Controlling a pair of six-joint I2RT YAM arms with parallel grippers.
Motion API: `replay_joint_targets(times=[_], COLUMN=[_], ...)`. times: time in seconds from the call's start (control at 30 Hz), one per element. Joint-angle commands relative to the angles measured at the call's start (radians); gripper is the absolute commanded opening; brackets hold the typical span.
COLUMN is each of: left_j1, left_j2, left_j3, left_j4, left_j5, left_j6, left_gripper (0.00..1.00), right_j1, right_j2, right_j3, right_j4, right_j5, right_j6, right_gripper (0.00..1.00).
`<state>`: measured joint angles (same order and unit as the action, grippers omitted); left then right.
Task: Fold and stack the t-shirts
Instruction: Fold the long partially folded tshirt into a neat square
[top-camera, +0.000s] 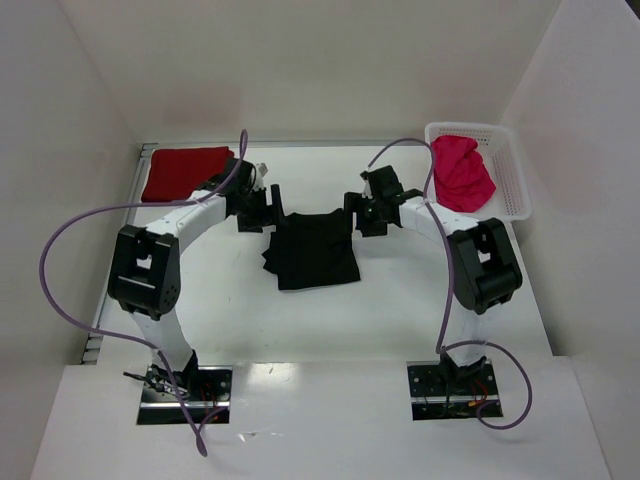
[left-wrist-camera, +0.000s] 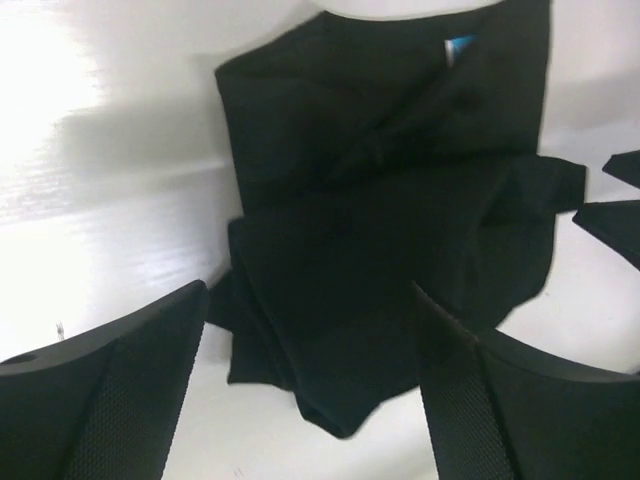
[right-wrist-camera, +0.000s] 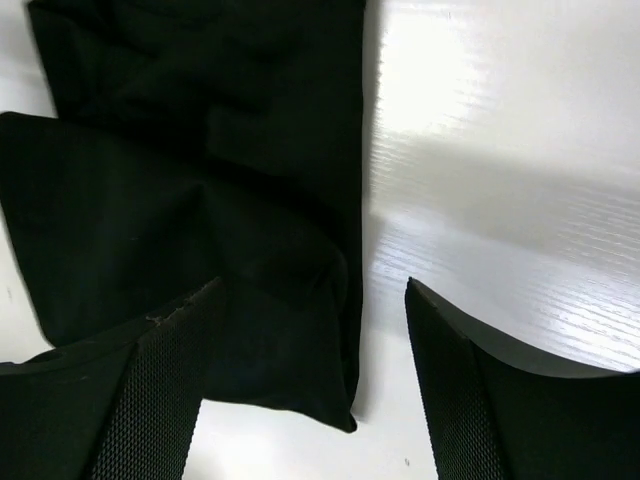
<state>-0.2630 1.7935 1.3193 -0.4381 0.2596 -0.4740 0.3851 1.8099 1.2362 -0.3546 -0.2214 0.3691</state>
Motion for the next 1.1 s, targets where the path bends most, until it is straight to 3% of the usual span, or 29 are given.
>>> replay_joint_targets(times=[0.0,0.23,0.33,0.53,0.9,1.03,1.07], left_j1=[0.005,0.015,0.015,0.015,0.015,0.015,0.015], left_j2=[0.032,0.067,0.079,0.11,0.13,0.142,0.142], left_j3=[0.008,-0.003,-0.003,-0.014,-0.014,-0.023,-0.014], left_j4=[0.076,0.125,0.125,0.134,0.134,0.144,0.144], left_j5=[-0.017,0.018,0.018,0.04,0.059,0.069,0.069], left_j6=[0.005,-0.014,-0.014,-0.014,0.005,0.005,0.005], left_gripper=[0.86,0.78,0.74,0.74,0.77,0.67,0.55], right_j1=[0.0,0.0,0.0,0.0,0.0,0.0,0.0], right_j2=[0.026,0.071,0.071,0.104,0.115,0.092,0.092], right_j3=[0.054,0.077,0.086,0.095,0.085,0.066,0.066], right_j4=[0.037,0.068,0.068,0.078,0.043,0.078,0.078], right_j5=[0.004,0.025,0.025,-0.032,-0.053,-0.075,-0.075], right_j6=[-0.012,-0.001,0.008,0.028,0.057,0.082,0.082], right_gripper=[0.78,0.75,0.67,0.54,0.52,0.44,0.39])
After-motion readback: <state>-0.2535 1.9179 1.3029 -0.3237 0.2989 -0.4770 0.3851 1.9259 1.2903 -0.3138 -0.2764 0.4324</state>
